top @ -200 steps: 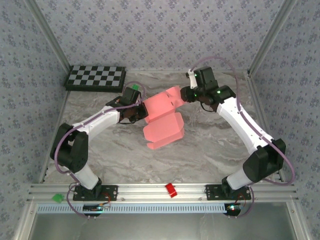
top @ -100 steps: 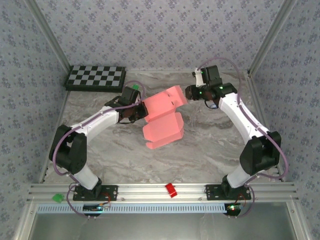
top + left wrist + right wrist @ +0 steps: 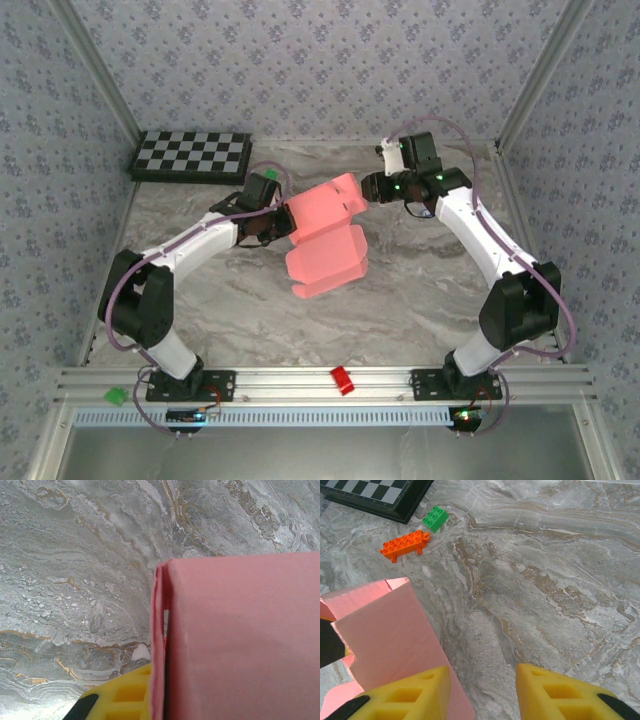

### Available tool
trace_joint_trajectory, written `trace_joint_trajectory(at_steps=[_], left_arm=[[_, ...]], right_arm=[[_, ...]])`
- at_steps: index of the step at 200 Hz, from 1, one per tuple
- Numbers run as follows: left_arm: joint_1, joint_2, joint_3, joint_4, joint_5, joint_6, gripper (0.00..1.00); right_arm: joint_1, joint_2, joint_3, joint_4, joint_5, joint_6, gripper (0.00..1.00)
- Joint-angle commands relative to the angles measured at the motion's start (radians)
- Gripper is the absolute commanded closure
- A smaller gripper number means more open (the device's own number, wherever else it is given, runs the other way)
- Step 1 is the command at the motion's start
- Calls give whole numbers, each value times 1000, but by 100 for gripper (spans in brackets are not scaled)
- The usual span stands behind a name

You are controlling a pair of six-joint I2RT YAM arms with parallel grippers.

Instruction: Fold the paper box

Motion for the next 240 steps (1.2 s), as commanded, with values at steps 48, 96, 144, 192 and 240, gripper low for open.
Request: trace_joint_trajectory(at_steps=[48, 96, 144, 192, 240], left_arm=[[-1, -31, 5, 20, 42, 24, 100], [0, -27, 8, 22, 45, 23, 100], [-1, -26, 3, 23, 45, 20, 100], [0, -29, 4, 19, 44, 23, 100], [-1, -31, 1, 16, 42, 22, 100]], right_arm=[[3, 71, 19, -6, -155, -24, 60], [10, 85, 22, -5, -199, -31, 60], [21, 87, 26, -11, -212, -44, 60], [-7, 38, -10, 17, -161, -20, 50], [-44, -9, -49, 39, -157, -16, 47]])
